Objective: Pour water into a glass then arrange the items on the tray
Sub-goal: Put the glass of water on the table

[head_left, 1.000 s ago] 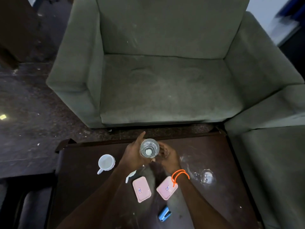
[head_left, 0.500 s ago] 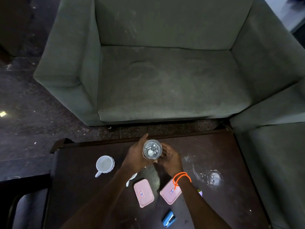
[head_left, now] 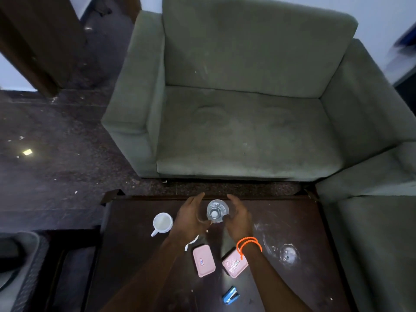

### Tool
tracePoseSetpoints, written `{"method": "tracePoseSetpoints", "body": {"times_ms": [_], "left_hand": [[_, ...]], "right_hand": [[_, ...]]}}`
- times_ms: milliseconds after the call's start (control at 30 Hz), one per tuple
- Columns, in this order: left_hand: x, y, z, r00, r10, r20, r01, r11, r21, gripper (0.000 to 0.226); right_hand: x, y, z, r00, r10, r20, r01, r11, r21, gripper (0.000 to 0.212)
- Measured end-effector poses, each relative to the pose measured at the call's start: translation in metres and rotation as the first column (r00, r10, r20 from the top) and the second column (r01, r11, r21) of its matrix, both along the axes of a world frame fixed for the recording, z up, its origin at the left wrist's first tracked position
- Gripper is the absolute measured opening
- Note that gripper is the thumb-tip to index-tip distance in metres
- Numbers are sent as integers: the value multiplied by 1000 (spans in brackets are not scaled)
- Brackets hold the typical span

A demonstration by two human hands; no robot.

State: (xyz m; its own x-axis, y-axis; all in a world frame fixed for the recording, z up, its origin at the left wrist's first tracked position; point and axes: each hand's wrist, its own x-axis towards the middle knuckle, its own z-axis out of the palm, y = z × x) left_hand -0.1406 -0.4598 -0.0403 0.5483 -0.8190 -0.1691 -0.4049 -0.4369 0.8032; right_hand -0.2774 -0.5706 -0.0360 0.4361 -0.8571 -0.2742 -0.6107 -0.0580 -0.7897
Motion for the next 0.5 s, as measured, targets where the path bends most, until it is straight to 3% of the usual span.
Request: {"method": "tracePoseSetpoints", "body": {"times_ms": [233,500], "left_hand": [[16,85,58,965,259,-35,-261,963,-73,75],[52,252,100,821,567,67,-563,824,-64,62]], "right_hand": [[44,75,52,974,215,63,-213,976,-49,63],[115,217,88,835,534,132,-531,845,-58,61]]}}
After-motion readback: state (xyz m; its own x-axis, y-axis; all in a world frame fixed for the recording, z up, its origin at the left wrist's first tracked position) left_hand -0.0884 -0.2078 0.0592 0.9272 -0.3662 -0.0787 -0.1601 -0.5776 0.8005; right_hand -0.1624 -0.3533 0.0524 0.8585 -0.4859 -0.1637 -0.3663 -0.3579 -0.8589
